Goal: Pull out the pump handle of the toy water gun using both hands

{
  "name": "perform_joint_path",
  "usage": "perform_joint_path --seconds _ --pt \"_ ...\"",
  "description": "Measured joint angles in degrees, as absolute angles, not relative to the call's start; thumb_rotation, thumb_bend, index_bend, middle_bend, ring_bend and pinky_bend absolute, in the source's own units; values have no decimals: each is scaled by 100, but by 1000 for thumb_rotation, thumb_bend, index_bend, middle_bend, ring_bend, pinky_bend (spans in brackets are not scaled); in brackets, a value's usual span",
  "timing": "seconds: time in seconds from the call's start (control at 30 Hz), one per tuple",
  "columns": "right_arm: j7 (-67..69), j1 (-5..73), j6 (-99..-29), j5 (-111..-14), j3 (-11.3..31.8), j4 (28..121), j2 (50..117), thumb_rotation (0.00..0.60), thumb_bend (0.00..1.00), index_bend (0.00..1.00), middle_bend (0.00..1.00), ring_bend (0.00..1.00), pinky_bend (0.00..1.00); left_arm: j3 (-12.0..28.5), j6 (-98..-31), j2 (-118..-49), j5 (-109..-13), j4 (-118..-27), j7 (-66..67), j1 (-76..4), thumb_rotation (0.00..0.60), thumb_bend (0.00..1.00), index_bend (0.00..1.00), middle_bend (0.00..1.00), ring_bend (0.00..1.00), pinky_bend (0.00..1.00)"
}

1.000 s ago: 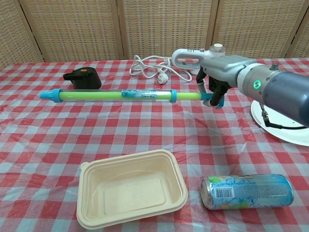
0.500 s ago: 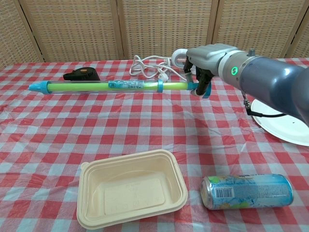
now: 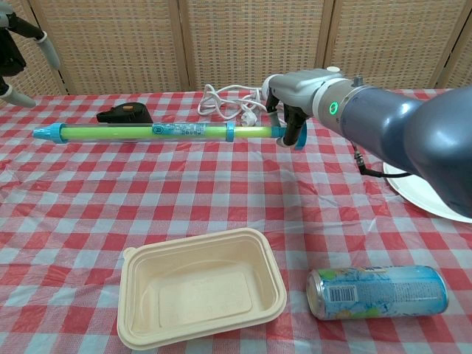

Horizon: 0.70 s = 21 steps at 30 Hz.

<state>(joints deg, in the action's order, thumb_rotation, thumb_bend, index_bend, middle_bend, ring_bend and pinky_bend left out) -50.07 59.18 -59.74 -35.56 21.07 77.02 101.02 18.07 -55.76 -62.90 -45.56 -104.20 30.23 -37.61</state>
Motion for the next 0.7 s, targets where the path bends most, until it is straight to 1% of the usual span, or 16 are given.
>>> perform_joint_path --seconds 0.4,0.7 --pt "-4936 6045 -6086 -3506 2159 7852 9995 600 537 816 1000 957 444 1531 -5648 -6457 -3430 -10597 3643 -4456 600 197 406 830 788 687" --pt "-4866 6097 -6127 -3438 2117 7972 9966 600 537 816 1000 957 445 1368 -5880 -6536 -3186 -10663 3743 -4696 600 198 413 830 788 687"
